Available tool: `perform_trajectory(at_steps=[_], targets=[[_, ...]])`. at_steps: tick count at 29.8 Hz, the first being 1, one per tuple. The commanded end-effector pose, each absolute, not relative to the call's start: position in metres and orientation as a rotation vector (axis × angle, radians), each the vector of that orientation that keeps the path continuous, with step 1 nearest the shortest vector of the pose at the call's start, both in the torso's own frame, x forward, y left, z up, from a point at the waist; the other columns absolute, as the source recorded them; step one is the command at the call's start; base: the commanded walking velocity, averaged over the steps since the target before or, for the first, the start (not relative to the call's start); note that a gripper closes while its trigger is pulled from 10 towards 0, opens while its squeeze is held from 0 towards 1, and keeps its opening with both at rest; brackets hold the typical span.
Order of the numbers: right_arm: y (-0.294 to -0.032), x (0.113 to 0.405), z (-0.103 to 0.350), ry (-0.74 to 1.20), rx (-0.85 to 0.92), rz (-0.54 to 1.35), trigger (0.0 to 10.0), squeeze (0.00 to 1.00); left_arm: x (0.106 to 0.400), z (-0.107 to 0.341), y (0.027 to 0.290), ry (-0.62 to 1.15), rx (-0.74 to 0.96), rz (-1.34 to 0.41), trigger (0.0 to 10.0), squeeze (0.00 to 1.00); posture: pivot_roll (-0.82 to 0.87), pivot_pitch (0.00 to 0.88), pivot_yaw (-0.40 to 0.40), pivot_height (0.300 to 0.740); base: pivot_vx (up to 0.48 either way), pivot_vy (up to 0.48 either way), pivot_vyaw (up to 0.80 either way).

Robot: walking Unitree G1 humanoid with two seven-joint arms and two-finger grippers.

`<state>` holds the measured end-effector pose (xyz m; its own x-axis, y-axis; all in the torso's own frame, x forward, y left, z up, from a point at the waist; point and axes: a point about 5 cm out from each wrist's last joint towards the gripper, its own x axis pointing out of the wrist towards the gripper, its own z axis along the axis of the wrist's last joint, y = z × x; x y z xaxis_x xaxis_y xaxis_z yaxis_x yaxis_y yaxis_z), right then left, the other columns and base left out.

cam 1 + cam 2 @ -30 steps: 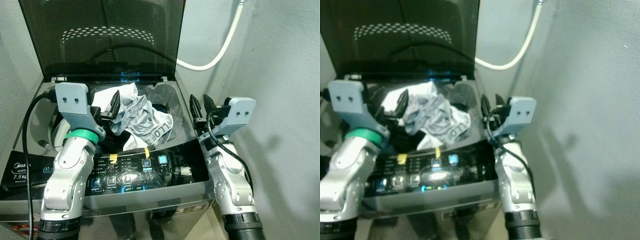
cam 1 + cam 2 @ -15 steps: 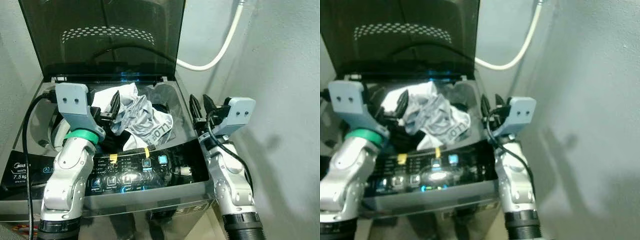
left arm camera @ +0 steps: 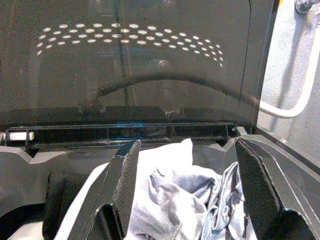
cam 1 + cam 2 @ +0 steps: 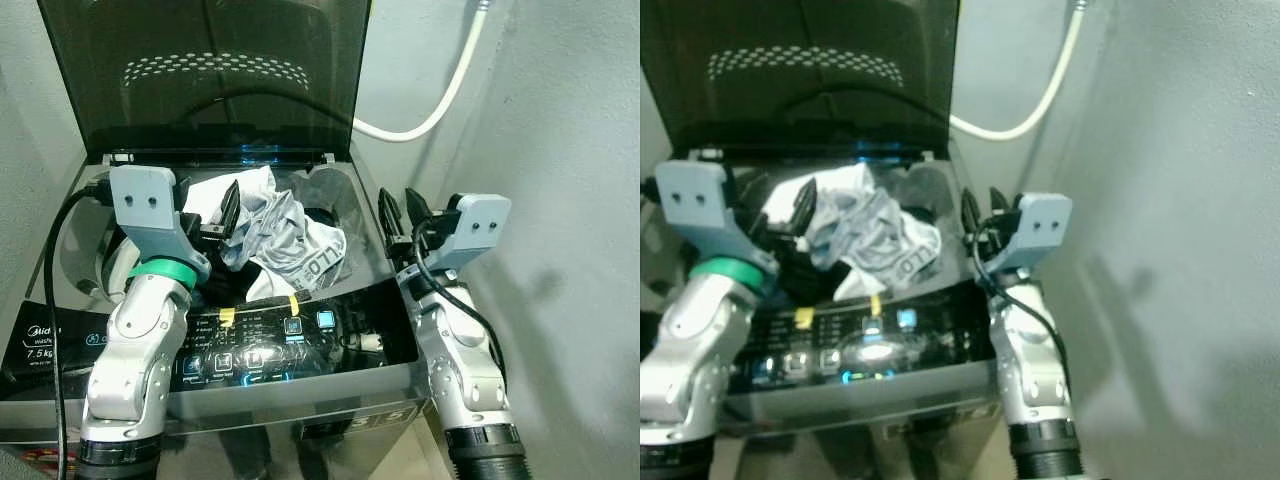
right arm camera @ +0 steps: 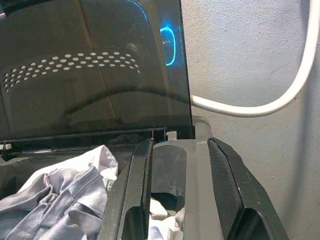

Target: Clothes washing

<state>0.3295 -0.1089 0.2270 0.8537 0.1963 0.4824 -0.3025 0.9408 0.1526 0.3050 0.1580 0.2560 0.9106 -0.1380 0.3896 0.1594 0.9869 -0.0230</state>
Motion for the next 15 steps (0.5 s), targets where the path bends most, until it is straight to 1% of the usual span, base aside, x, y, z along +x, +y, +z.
perform_trajectory(at_steps=[1, 9, 11, 15], targets=[[-0.1083, 0.3312, 0.2255, -0.466, 0.224, 0.271, 10.0, 0.0, 0.3055, 0.254, 0.1552, -0.393, -0.05, -0.163, 10.0, 0.0, 0.03, 0.025, -0.003, 0.74, 0.0, 0.0, 0.0], [-0.109, 0.3306, 0.2249, -0.463, 0.222, 0.269, 10.0, 0.0, 0.3052, 0.2538, 0.1545, -0.393, -0.053, -0.162, 10.0, 0.0, 0.03, 0.031, -0.007, 0.74, 0.0, 0.0, 0.0], [-0.1102, 0.3299, 0.2246, -0.463, 0.219, 0.263, 10.0, 0.0, 0.3058, 0.2524, 0.1533, -0.389, -0.057, -0.166, 10.0, 0.0, 0.0, 0.034, -0.003, 0.74, 0.0, 0.0, 0.0], [-0.1114, 0.3292, 0.2242, -0.464, 0.218, 0.257, 10.0, 0.0, 0.3065, 0.252, 0.1522, -0.388, -0.059, -0.172, 10.0, 0.0, -0.01, 0.033, 0.0, 0.74, 0.0, 0.0, 0.0]])
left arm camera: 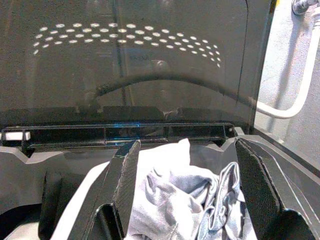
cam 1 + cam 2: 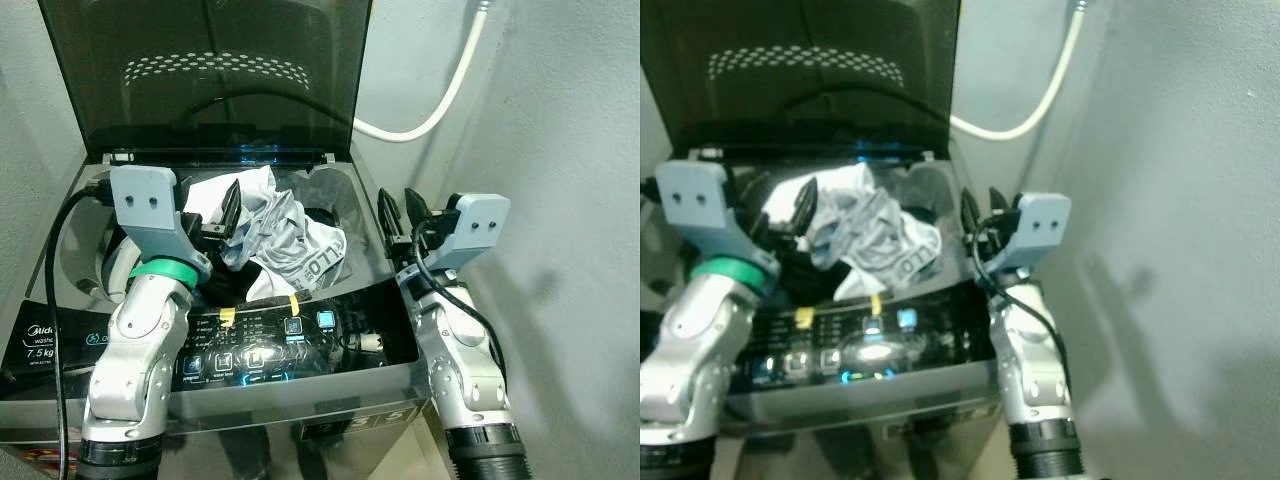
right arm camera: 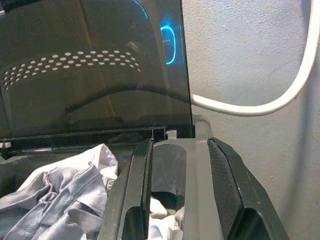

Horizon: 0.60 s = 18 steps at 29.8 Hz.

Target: Clothes washing

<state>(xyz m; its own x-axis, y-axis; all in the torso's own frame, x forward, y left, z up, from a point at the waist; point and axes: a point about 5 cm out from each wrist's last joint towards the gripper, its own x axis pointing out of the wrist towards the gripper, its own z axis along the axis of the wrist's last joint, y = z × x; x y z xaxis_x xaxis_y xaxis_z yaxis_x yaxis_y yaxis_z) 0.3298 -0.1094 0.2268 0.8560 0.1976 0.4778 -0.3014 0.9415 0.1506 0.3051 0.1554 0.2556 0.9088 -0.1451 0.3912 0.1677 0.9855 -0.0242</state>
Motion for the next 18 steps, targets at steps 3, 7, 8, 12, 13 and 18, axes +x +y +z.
perform_trajectory(at_steps=[3, 7, 8, 12, 13, 18], targets=[[-0.1123, 0.3287, 0.2235, -0.463, 0.216, 0.252, 10.0, 0.0, 0.3074, 0.2526, 0.1517, -0.389, -0.06, -0.176, 10.0, 0.0, -0.01, 0.033, 0.0, 0.74, 0.0, 0.0, 0.0], [-0.1122, 0.3286, 0.2235, -0.464, 0.216, 0.251, 10.0, 0.0, 0.3078, 0.2522, 0.1518, -0.388, -0.059, -0.179, 10.0, 0.0, -0.01, 0.03, 0.008, 0.74, 0.0, 0.0, 0.0], [-0.1117, 0.329, 0.2244, -0.467, 0.217, 0.248, 10.0, 0.0, 0.3084, 0.2512, 0.152, -0.383, -0.055, -0.182, 10.0, 0.0, -0.01, 0.031, 0.017, 0.74, 0.0, 0.0, 0.0], [-0.113, 0.3287, 0.2193, -0.453, 0.222, 0.235, 10.0, 0.0, 0.3093, 0.2513, 0.1523, -0.379, -0.048, -0.185, 10.0, 0.0, 0.02, 0.034, 0.017, 0.74, 0.0, 0.0, 0.0], [-0.113, 0.3287, 0.2193, -0.453, 0.222, 0.235, 10.0, 0.0, 0.3093, 0.2513, 0.1523, -0.379, -0.048, -0.185, 10.0, 0.0, 0.02, 0.034, 0.017, 0.74, 0.0, 0.0, 0.0], [-0.1095, 0.3279, 0.2178, -0.445, 0.223, 0.247, 10.0, 0.0, 0.3072, 0.2497, 0.156, -0.375, -0.042, -0.172, 10.0, 0.0, 0.03, 0.035, 0.011, 0.74, 0.0, 0.0, 0.0]])
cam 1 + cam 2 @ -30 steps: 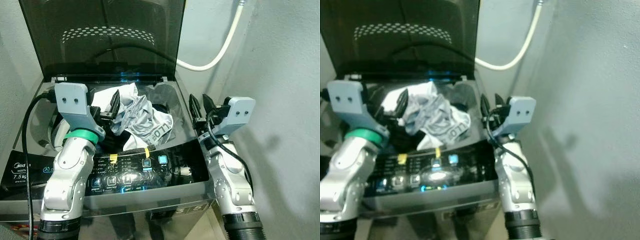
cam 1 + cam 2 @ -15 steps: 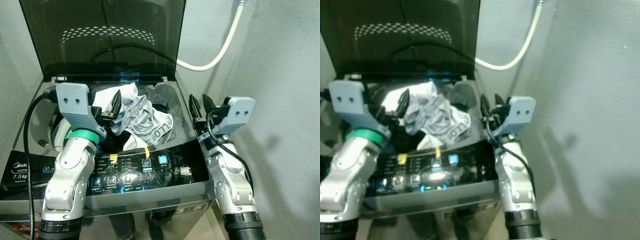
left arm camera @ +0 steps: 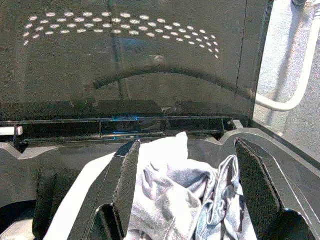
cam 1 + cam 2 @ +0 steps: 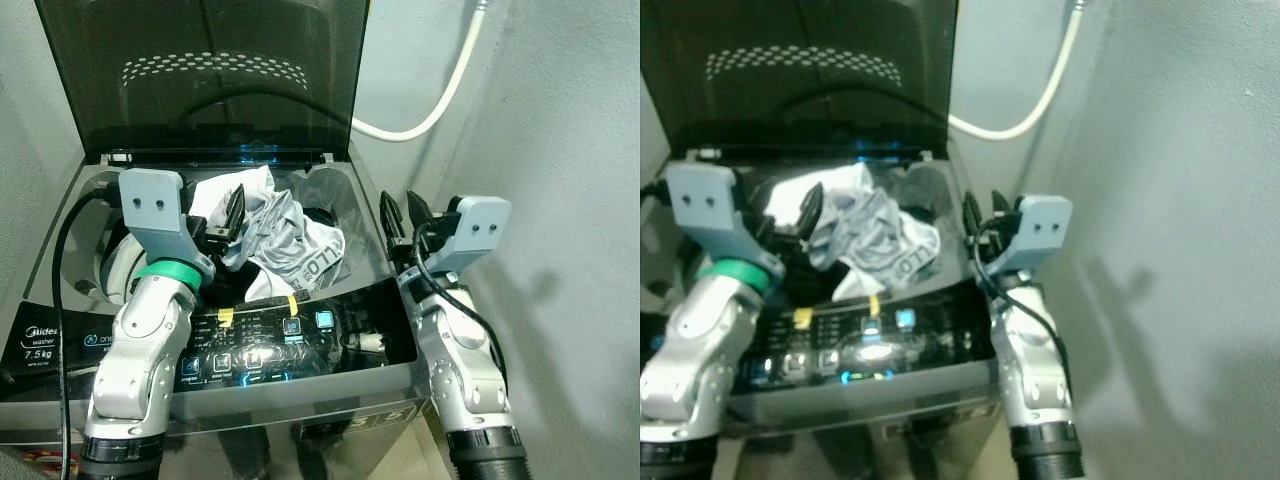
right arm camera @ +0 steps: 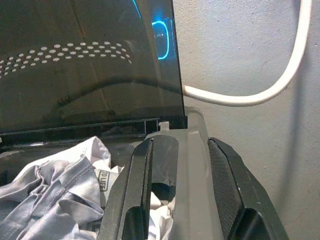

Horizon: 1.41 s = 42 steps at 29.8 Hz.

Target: Clothes washing

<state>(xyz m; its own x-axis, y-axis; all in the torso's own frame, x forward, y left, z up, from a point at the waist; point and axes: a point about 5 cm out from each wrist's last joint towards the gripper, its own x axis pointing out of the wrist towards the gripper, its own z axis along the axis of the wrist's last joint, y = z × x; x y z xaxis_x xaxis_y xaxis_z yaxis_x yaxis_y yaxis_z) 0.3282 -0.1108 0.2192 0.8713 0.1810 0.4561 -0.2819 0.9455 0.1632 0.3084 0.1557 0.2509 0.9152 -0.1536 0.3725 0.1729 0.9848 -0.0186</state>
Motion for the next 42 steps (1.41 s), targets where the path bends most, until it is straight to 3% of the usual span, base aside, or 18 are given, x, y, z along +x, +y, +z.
perform_trajectory(at_steps=[1, 42], targets=[[-0.1095, 0.3279, 0.2178, -0.445, 0.223, 0.247, 10.0, 0.0, 0.3072, 0.2497, 0.156, -0.375, -0.042, -0.172, 10.0, 0.0, 0.03, 0.035, 0.011, 0.74, 0.0, 0.0, 0.0], [-0.1064, 0.33, 0.2193, -0.445, 0.204, 0.262, 10.0, 0.0, 0.3081, 0.2503, 0.1555, -0.377, -0.039, -0.17, 10.0, 0.0, 0.03, 0.023, 0.013, 0.74, 0.0, 0.0, 0.0]])
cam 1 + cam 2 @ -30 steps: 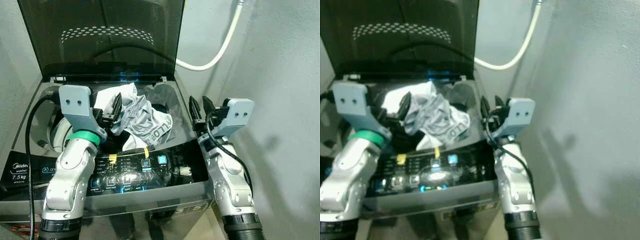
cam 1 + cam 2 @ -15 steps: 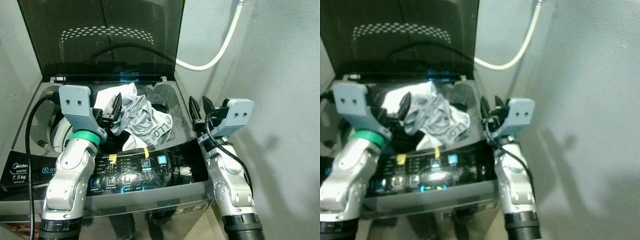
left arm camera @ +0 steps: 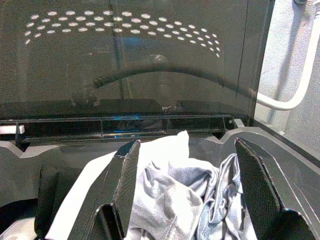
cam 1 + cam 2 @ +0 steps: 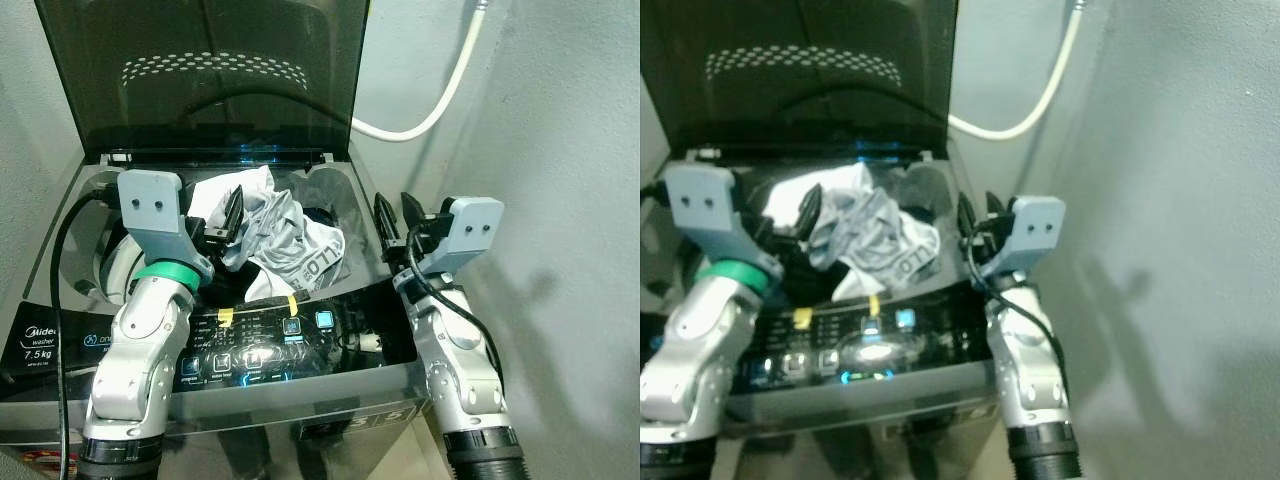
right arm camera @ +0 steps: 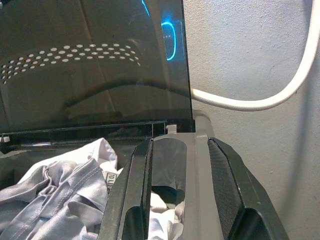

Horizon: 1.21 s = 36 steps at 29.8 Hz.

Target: Clothes washing

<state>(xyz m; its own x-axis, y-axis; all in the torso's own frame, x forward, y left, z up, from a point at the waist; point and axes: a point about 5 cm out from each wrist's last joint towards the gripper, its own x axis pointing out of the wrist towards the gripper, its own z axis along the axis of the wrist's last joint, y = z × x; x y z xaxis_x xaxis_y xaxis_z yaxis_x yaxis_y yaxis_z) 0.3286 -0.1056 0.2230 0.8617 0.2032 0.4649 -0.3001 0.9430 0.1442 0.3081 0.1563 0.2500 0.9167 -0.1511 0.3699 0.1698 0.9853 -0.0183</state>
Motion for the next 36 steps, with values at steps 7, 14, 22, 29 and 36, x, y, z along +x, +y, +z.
perform_trajectory(at_steps=[7, 14, 22, 29, 36], targets=[[-0.1067, 0.33, 0.2192, -0.445, 0.204, 0.262, 10.0, 0.0, 0.3079, 0.2504, 0.1554, -0.378, -0.039, -0.171, 10.0, 0.0, 0.03, 0.022, 0.013, 0.74, 0.0, 0.0, 0.0], [-0.1062, 0.3302, 0.2191, -0.444, 0.203, 0.263, 10.0, 0.0, 0.3077, 0.2503, 0.1558, -0.378, -0.039, -0.169, 10.0, 0.0, 0.03, 0.024, 0.012, 0.74, 0.0, 0.0, 0.0], [-0.1053, 0.3303, 0.2192, -0.445, 0.204, 0.264, 10.0, 0.0, 0.3078, 0.2507, 0.1563, -0.378, -0.038, -0.169, 10.0, 0.0, 0.03, 0.022, 0.014, 0.74, 0.0, 0.0, 0.0], [-0.1053, 0.3304, 0.2194, -0.445, 0.204, 0.265, 10.0, 0.0, 0.3081, 0.2511, 0.156, -0.379, -0.037, -0.169, 10.0, 0.0, 0.03, 0.022, 0.014, 0.74, -0.212, 0.0, 0.0], [-0.1053, 0.3304, 0.2186, -0.442, 0.199, 0.264, 10.0, 0.0, 0.3082, 0.2507, 0.1557, -0.377, -0.037, -0.168, 10.0, 0.0, 0.03, 0.026, 0.013, 0.74, -0.258, 0.0, 0.0]])
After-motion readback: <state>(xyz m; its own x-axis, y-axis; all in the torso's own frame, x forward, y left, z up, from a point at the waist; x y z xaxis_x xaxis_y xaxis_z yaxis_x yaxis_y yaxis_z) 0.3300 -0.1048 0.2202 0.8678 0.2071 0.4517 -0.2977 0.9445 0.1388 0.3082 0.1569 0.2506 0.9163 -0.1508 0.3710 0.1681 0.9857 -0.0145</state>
